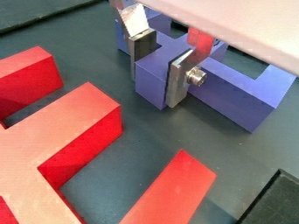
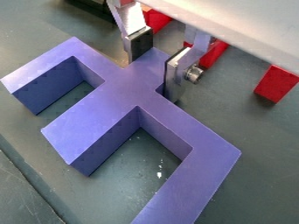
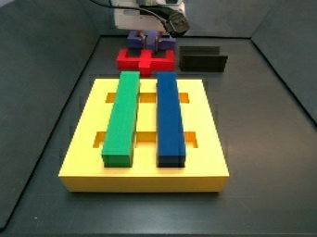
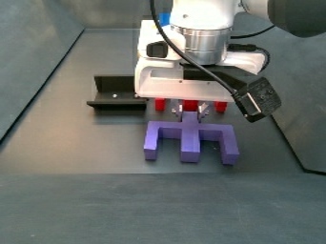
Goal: Pick up the purple object. Move up. Place the purple object on the fixture. Regrasp the purple object. Move to above the board. Insert the purple object.
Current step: Pick up the purple object.
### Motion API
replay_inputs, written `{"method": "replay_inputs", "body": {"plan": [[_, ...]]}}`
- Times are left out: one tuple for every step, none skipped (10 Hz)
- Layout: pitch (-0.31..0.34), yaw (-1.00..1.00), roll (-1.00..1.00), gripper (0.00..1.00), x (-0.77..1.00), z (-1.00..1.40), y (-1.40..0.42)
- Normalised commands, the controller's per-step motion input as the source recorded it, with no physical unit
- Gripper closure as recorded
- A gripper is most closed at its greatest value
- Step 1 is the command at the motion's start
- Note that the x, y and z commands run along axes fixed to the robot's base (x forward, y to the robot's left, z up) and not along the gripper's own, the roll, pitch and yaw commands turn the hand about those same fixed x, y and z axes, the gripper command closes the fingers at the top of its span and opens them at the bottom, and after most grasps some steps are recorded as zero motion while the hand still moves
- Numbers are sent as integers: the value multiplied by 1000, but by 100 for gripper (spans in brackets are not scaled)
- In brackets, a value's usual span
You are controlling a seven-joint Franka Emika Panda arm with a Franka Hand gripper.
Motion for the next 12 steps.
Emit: {"method": "replay_inputs", "body": {"plan": [[0, 0, 0, 100, 0, 0, 0], [0, 0, 0, 100, 0, 0, 0], [0, 0, 0, 100, 0, 0, 0], [0, 0, 0, 100, 0, 0, 0], [0, 0, 0, 100, 0, 0, 0], [0, 0, 0, 100, 0, 0, 0], [0, 0, 0, 100, 0, 0, 0], [0, 0, 0, 100, 0, 0, 0], [0, 0, 0, 100, 0, 0, 0], [0, 0, 0, 100, 0, 0, 0], [0, 0, 0, 100, 0, 0, 0], [0, 0, 0, 100, 0, 0, 0]]}}
